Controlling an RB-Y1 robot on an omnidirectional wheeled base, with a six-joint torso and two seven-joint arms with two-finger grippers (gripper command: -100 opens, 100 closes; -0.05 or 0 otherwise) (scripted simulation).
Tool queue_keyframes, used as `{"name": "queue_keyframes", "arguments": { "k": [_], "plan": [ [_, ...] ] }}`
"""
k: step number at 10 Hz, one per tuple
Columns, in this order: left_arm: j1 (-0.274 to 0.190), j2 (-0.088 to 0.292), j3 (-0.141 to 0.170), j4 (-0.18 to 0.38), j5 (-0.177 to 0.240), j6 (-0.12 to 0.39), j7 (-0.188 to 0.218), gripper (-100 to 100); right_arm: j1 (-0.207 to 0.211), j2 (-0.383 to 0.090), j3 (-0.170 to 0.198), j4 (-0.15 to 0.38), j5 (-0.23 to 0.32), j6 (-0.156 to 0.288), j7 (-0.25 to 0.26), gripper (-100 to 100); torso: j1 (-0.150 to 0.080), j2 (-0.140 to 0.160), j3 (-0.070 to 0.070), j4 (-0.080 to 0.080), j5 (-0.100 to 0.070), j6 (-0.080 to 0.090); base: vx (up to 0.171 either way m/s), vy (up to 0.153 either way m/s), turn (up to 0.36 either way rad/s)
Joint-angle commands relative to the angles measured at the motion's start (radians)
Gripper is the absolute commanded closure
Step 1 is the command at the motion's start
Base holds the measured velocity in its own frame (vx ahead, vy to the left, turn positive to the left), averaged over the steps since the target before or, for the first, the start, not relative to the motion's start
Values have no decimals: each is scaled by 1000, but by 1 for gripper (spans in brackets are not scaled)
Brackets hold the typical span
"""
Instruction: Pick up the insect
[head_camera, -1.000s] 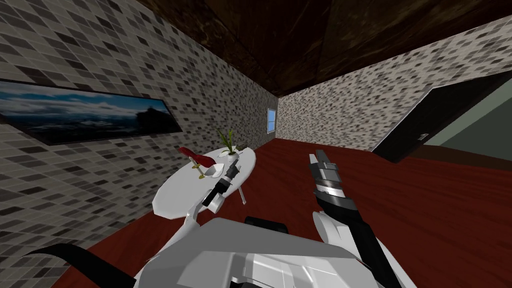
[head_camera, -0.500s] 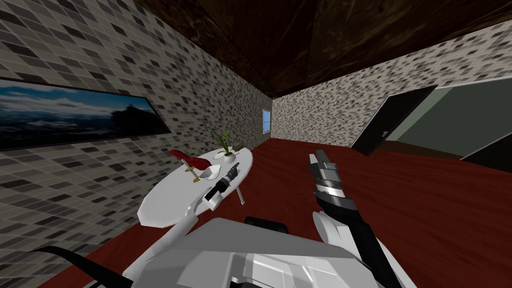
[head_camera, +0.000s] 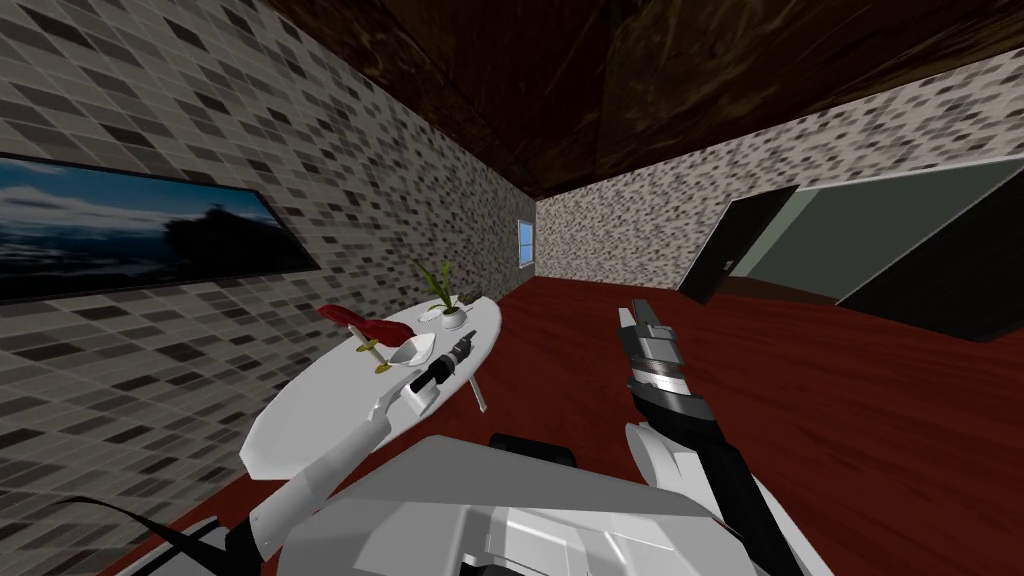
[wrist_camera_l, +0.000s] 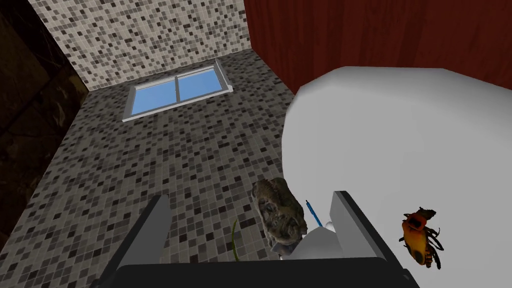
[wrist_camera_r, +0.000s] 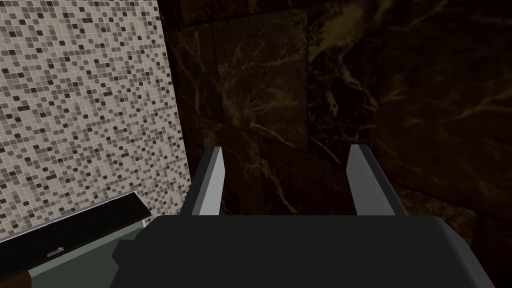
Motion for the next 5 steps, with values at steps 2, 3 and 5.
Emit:
{"name": "queue_keyframes", "arguments": {
  "k": [2, 3, 5],
  "plan": [
    [-25, 38, -25, 54, 6, 67, -12, -100, 0, 0, 0, 0, 0, 0, 0, 0, 0, 0, 0, 0, 0, 0, -12, 34, -118],
    [-25, 38, -25, 54, 6, 74, -12, -100, 0, 0, 0, 0, 0, 0, 0, 0, -1, -1, 0, 0, 0, 0, -8, 29, -61],
    [-51, 87, -51, 103, 15, 143, -26, -100, 0, 0, 0, 0, 0, 0, 0, 0, -1, -1, 0, 0, 0, 0, -10, 40, -173]
  ]
}}
